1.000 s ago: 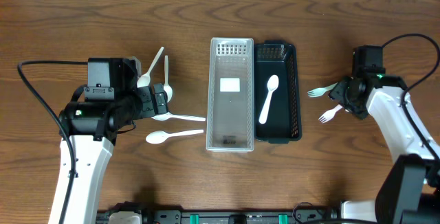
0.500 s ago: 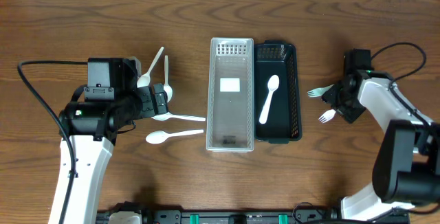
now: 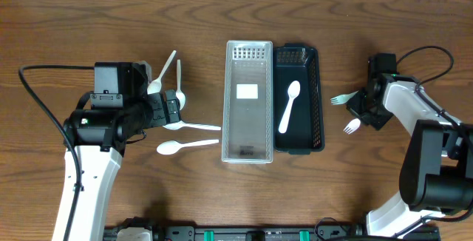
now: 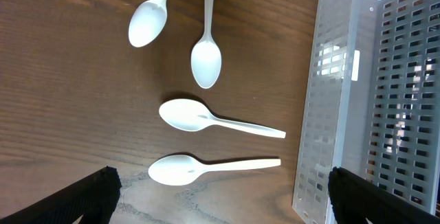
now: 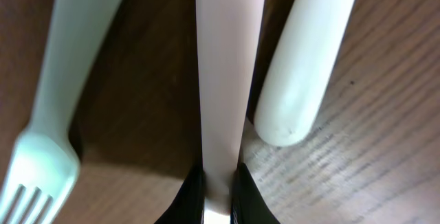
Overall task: Pack container
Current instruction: 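Grasp a white fork with the right gripper, then place the white fork into the black tray beside the spoon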
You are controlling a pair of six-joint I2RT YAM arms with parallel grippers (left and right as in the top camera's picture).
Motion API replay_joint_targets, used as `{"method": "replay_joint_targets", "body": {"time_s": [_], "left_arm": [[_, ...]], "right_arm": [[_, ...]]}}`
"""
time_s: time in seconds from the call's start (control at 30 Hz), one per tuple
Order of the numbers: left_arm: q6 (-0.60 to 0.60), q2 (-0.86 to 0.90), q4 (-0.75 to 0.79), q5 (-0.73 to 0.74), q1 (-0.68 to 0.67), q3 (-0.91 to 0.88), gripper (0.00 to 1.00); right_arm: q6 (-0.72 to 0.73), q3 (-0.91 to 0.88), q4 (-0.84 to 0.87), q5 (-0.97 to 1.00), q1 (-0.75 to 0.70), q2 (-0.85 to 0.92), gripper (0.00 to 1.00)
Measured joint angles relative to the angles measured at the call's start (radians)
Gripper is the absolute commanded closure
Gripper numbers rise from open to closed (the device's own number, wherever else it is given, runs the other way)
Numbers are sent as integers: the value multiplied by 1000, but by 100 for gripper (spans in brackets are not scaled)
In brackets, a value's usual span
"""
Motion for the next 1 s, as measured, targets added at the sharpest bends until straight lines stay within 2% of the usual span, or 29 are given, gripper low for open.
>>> {"method": "replay_joint_targets", "body": {"time_s": [0.1, 0.23, 0.4, 0.53, 0.67, 0.83, 0.9, 1.0], "left_arm": [[0, 0, 0, 0, 0, 0, 2], [0, 0, 0, 0, 0, 0, 2], [0, 0, 0, 0, 0, 0, 2], [0, 0, 0, 0, 0, 0, 2], [0, 0, 0, 0, 0, 0, 2], [0, 0, 0, 0, 0, 0, 2], [0, 0, 0, 0, 0, 0, 2], [0, 0, 0, 0, 0, 0, 2]], "right_arm": [[-40, -14, -25, -12, 1, -63, 99], [-101, -19, 9, -56, 25, -275, 99], [-204, -11, 147, -144, 149, -591, 99], [-245, -4, 167, -178, 268, -694, 99], [-260, -4, 160, -175, 367, -634, 99], [-263, -4, 157, -127, 462, -389, 98], [-262, -5, 167, -113, 474, -289, 87], [-257, -8, 173, -98, 478, -180, 57]]}}
